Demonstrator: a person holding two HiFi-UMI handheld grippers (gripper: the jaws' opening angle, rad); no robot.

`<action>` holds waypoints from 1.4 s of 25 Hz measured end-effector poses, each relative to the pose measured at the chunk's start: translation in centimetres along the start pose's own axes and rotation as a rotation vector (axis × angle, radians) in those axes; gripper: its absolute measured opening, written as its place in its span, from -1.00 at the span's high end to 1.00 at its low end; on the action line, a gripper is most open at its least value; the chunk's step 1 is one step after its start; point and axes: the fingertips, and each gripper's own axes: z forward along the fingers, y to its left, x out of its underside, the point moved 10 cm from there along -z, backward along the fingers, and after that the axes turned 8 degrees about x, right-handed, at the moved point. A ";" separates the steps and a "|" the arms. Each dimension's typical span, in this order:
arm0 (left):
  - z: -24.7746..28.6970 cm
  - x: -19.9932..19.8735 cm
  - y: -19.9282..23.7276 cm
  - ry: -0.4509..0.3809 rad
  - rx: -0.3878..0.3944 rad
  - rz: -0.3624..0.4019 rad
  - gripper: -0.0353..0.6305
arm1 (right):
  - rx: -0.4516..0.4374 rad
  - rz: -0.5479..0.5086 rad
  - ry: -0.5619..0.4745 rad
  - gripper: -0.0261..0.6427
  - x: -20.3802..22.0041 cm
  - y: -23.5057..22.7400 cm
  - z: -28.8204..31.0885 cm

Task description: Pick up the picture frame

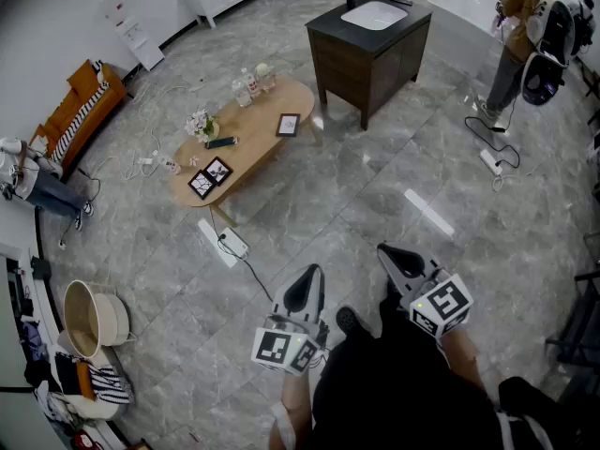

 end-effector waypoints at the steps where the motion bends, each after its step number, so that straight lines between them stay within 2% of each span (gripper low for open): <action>1: -0.2 0.1 0.2 -0.001 0.002 0.006 0.86 | -0.002 -0.002 0.000 0.89 0.0 0.3 0.0; 7: -0.5 -0.1 0.7 0.011 0.012 0.045 0.86 | 0.002 -0.011 -0.006 0.89 -0.6 0.8 0.2; 13: -0.5 0.3 0.9 0.031 0.013 0.029 0.86 | 0.020 0.002 -0.015 0.89 -0.4 0.9 0.1; 18: 1.7 0.7 1.7 0.051 0.022 0.006 0.86 | 0.024 0.019 0.006 0.89 0.1 -0.4 1.2; 21: 3.8 0.5 2.5 0.065 0.010 0.000 0.86 | 0.001 0.044 0.001 0.89 0.2 -2.1 2.7; 25: 7.6 -0.6 4.6 0.077 0.005 0.015 0.86 | -0.002 0.028 -0.028 0.88 -0.6 -5.1 6.5; 30: 13.7 -2.9 7.9 0.080 -0.022 0.028 0.86 | -0.025 0.026 -0.076 0.88 -2.4 -9.7 12.3; 35: 19.9 -5.0 10.3 0.069 -0.056 0.039 0.86 | -0.057 0.029 -0.081 0.88 -4.5 -15.1 17.2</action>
